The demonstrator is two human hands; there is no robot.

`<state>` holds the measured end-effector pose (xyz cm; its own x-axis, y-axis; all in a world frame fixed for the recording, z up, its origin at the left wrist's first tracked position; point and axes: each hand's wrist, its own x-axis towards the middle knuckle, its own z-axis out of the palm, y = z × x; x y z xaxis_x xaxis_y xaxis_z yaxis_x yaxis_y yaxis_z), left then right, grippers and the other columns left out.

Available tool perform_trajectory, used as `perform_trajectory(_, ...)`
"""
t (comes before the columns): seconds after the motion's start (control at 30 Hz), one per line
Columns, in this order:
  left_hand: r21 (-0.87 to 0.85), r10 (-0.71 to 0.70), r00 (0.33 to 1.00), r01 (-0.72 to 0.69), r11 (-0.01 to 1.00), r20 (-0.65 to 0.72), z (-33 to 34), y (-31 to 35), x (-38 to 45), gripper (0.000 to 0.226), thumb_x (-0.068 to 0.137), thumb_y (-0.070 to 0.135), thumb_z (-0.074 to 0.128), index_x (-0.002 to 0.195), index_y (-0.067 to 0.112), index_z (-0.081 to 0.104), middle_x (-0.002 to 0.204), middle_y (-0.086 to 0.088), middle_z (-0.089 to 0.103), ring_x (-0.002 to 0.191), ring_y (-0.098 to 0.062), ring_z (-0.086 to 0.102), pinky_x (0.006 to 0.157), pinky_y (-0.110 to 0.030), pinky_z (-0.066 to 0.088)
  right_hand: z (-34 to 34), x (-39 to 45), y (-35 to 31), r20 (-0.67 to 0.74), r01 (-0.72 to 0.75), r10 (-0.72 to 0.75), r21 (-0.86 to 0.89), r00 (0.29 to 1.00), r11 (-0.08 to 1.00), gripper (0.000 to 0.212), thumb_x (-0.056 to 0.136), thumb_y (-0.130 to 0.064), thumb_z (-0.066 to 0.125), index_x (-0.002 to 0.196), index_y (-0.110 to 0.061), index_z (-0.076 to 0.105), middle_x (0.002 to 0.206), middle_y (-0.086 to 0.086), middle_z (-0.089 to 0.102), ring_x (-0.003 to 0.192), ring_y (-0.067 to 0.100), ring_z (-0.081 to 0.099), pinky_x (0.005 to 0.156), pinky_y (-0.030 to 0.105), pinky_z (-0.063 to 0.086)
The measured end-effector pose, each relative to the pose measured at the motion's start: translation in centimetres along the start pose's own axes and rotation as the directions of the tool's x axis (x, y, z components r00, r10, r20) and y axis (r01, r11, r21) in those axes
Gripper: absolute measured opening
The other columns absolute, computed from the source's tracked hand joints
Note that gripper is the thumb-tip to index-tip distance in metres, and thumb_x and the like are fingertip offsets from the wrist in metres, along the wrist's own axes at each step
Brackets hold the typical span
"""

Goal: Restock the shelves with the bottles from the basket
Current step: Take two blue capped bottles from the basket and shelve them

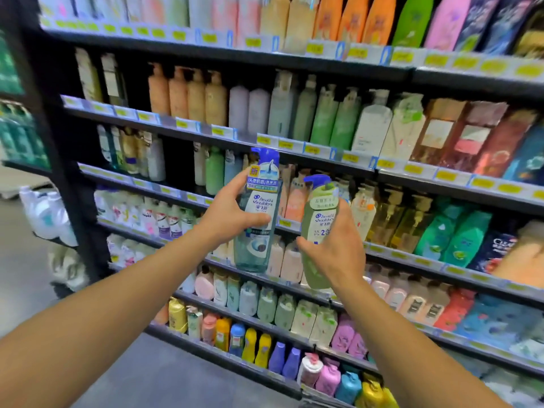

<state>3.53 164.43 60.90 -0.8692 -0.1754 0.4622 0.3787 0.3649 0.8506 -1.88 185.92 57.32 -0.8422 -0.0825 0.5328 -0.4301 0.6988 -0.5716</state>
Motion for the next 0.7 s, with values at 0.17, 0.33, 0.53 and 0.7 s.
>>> perform_trajectory(0.17,-0.004,0.062,0.997,-0.062,0.998,-0.046,-5.6,1.4,1.4,0.085,0.072,-0.008,0.079,0.144,0.022,0.046,0.118,0.002,0.069,0.098,0.0,0.068,0.072,-0.015,0.053,1.8,2.2,-5.3,-0.045,0.049,-0.049,-0.006,0.998,0.999,0.102,0.063,-0.052,0.082,0.143,-0.031,0.023,0.126,-0.003,0.054,0.11,0.026,0.056,0.08,0.046,0.053)
perform_trajectory(0.33,0.015,0.107,0.992,-0.106,0.994,-0.07,-13.3,0.7,2.0,0.077,0.074,-0.004,0.08,0.138,0.026,0.05,0.115,0.003,0.069,0.098,0.007,0.064,0.078,-0.02,0.055,5.9,3.6,-11.4,-0.082,0.076,-0.075,0.013,0.994,0.997,0.106,0.06,-0.05,0.083,0.145,-0.031,0.022,0.129,-0.001,0.055,0.113,0.03,0.056,0.083,0.045,0.052)
perform_trajectory(0.53,0.044,0.109,0.991,-0.105,0.993,-0.084,-23.9,-3.0,3.0,0.075,0.072,0.003,0.082,0.134,0.034,0.053,0.111,0.011,0.071,0.111,-0.008,0.063,0.079,-0.021,0.055,13.2,4.5,-19.2,-0.101,0.113,-0.106,0.064,0.989,0.992,0.102,0.058,-0.049,0.082,0.141,-0.03,0.026,0.128,0.0,0.057,0.11,0.031,0.058,0.078,0.039,0.047)
perform_trajectory(0.7,0.038,0.086,0.987,-0.082,0.996,-0.138,-31.5,-6.2,3.0,0.074,0.071,0.015,0.077,0.134,0.045,0.049,0.115,0.017,0.067,0.108,-0.005,0.064,0.085,-0.023,0.054,19.3,5.2,-24.8,-0.079,0.12,-0.112,0.108,0.991,0.987,0.108,0.059,-0.048,0.084,0.144,-0.028,0.021,0.134,0.003,0.054,0.114,0.033,0.055,0.084,0.043,0.048)
